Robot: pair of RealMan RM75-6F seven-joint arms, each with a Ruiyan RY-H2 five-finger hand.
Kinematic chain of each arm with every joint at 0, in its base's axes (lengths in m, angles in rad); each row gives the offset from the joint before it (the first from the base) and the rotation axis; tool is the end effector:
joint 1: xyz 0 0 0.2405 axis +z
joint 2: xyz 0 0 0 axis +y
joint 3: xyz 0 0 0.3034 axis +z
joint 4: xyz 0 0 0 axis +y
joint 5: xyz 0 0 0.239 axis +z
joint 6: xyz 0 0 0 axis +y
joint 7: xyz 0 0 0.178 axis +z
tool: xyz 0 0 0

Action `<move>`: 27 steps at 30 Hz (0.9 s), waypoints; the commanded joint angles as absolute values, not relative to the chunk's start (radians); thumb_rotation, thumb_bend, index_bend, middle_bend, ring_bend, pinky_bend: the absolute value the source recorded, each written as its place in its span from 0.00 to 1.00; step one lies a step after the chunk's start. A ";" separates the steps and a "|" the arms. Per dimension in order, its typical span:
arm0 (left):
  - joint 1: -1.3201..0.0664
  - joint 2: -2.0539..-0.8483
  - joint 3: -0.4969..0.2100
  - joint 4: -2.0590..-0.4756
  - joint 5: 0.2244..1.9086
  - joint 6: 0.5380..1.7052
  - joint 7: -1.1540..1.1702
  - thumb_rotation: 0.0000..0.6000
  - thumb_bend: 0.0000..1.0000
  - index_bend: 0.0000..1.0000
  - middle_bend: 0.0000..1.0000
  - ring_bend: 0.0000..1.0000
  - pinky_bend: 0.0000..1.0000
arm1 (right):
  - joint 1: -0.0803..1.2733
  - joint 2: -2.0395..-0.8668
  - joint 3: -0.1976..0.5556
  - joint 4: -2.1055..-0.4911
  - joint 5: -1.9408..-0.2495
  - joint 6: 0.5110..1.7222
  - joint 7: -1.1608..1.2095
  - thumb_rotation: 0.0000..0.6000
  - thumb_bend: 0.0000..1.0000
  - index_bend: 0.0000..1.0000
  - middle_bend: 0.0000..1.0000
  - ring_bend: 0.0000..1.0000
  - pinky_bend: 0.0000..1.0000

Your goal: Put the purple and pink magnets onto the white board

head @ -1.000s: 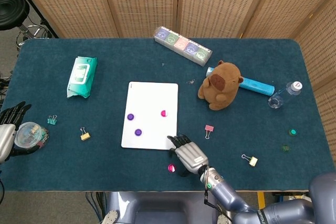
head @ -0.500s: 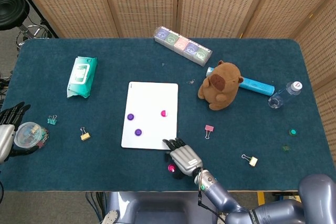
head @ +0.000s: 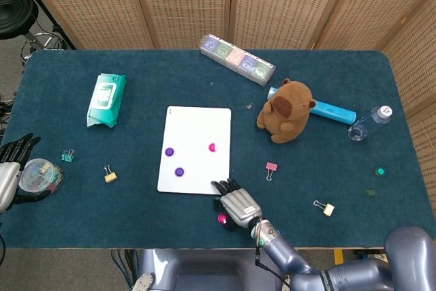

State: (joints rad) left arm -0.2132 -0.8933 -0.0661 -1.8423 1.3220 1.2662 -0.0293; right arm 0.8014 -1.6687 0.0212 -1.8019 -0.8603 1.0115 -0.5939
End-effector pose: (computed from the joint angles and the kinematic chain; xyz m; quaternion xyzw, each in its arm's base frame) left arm -0.3355 0.2605 0.1875 -0.5981 -0.4577 -0.3514 0.5561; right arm -0.1126 -0.2912 -0.1340 0.7959 -0.4472 0.2982 0.2785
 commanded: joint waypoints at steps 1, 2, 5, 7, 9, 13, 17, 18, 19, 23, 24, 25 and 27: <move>-0.213 -0.894 -0.067 -1.842 1.320 1.266 -0.028 1.00 0.02 0.00 0.00 0.00 0.00 | 0.802 -1.672 0.022 -1.798 -0.858 1.010 -0.595 1.00 0.28 0.43 0.00 0.00 0.00; -0.213 -0.894 -0.067 -1.843 1.319 1.266 -0.028 1.00 0.02 0.00 0.00 0.00 0.00 | 0.802 -1.672 0.022 -1.798 -0.857 1.009 -0.595 1.00 0.29 0.44 0.00 0.00 0.00; -0.214 -0.894 -0.067 -1.843 1.319 1.264 -0.027 1.00 0.02 0.00 0.00 0.00 0.00 | 0.799 -1.674 0.024 -1.796 -0.860 1.008 -0.590 1.00 0.30 0.46 0.00 0.00 0.00; -0.214 -0.894 -0.067 -1.844 1.319 1.263 -0.027 1.00 0.02 0.00 0.00 0.00 0.00 | 0.798 -1.674 0.024 -1.795 -0.863 1.006 -0.584 1.00 0.30 0.47 0.00 0.00 0.00; -0.214 -0.894 -0.067 -1.844 1.318 1.263 -0.027 1.00 0.02 0.00 0.00 0.00 0.00 | 0.797 -1.674 0.024 -1.793 -0.865 1.005 -0.583 1.00 0.30 0.49 0.00 0.00 0.00; -0.213 -0.894 -0.067 -1.844 1.318 1.264 -0.027 1.00 0.02 0.00 0.00 0.00 0.00 | 0.794 -1.675 0.024 -1.789 -0.870 1.005 -0.578 1.00 0.31 0.52 0.00 0.00 0.00; -0.213 -0.894 -0.067 -1.845 1.318 1.262 -0.024 1.00 0.02 0.00 0.00 0.00 0.00 | 0.792 -1.677 0.025 -1.787 -0.873 1.004 -0.577 1.00 0.32 0.54 0.00 0.00 0.00; -0.213 -0.894 -0.067 -1.846 1.319 1.262 -0.024 1.00 0.02 0.00 0.00 0.00 0.00 | 0.792 -1.677 0.025 -1.787 -0.874 1.005 -0.576 1.00 0.32 0.54 0.00 0.00 0.00; -0.213 -0.894 -0.066 -1.846 1.320 1.261 -0.024 1.00 0.02 0.00 0.00 0.00 0.00 | 0.791 -1.677 0.028 -1.788 -0.875 1.005 -0.574 1.00 0.33 0.54 0.00 0.00 0.00; -0.213 -0.894 -0.067 -1.846 1.318 1.260 -0.024 1.00 0.02 0.00 0.00 0.00 0.00 | 0.795 -1.666 0.058 -1.798 -0.872 1.005 -0.558 1.00 0.33 0.55 0.00 0.00 0.00; -0.213 -0.894 -0.067 -1.846 1.318 1.260 -0.024 1.00 0.02 0.00 0.00 0.00 0.00 | 0.798 -1.662 0.070 -1.802 -0.869 1.005 -0.554 1.00 0.33 0.55 0.00 0.00 0.00; -0.213 -0.894 -0.067 -1.846 1.317 1.259 -0.024 1.00 0.02 0.00 0.00 0.00 0.00 | 0.802 -1.658 0.080 -1.804 -0.865 1.004 -0.552 1.00 0.33 0.55 0.00 0.00 0.00; -0.214 -0.893 -0.067 -1.846 1.317 1.258 -0.025 1.00 0.02 0.00 0.00 0.00 0.00 | 0.813 -1.649 0.117 -1.807 -0.848 1.007 -0.546 1.00 0.34 0.55 0.00 0.00 0.00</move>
State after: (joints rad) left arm -0.2135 -0.8931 -0.0667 -1.8456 1.3169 1.2579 -0.0250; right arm 0.8028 -1.6589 0.0908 -1.8022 -0.8623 1.0056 -0.5534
